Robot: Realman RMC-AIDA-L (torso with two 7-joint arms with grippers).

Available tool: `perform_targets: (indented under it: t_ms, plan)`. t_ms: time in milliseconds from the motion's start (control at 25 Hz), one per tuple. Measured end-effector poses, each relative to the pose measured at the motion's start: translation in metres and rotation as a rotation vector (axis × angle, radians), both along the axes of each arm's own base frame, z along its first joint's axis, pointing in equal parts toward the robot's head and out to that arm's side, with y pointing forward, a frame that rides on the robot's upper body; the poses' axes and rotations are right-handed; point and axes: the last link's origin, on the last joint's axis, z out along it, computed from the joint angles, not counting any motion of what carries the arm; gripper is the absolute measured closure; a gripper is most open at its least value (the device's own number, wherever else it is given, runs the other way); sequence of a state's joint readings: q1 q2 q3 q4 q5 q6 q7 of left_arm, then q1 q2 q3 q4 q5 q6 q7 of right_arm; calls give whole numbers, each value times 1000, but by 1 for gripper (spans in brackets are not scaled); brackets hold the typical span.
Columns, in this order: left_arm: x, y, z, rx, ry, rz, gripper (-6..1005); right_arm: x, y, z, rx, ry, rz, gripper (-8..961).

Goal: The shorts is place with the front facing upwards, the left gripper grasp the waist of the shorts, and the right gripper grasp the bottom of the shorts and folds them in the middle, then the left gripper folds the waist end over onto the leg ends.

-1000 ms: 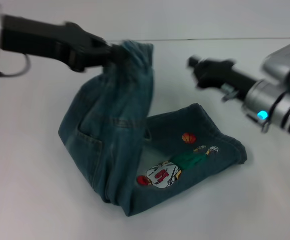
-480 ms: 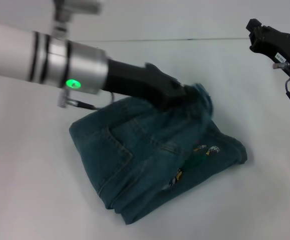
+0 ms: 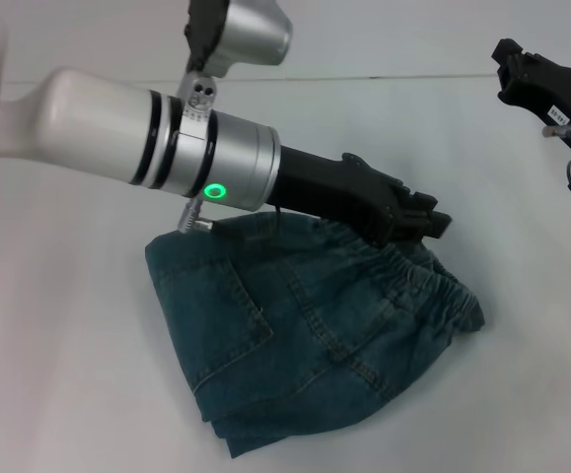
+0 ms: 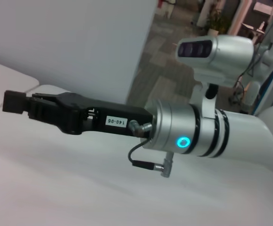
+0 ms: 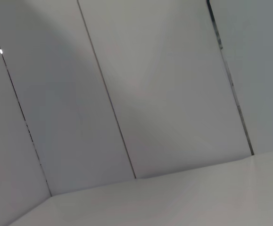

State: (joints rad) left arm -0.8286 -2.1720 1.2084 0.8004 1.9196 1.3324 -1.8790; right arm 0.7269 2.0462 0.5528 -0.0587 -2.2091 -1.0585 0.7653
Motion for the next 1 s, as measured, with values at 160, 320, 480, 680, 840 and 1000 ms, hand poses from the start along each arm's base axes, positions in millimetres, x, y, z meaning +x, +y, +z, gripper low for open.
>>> perform_targets:
  t_ms: [160, 320, 480, 680, 840, 1000]
  plan:
    - [-3, 2, -2, 30, -8, 18, 759, -2, 0, -3, -6, 3, 5, 907]
    - [-11, 4, 7, 61, -67, 65, 631, -3, -1, -5, -32, 24, 5, 903]
    - [-29, 7, 26, 133, -156, 132, 474, -1, -5, 0, -109, 87, 19, 899]
    - [-67, 5, 69, 279, -374, 239, 280, 0, -12, 10, -182, 167, 51, 894]
    - [-101, -7, 97, 375, -503, 287, 149, -10, -22, 24, -302, 189, 167, 826]
    - [-135, -27, 115, 433, -536, 300, 63, -30, -38, 43, -493, 97, 369, 736]
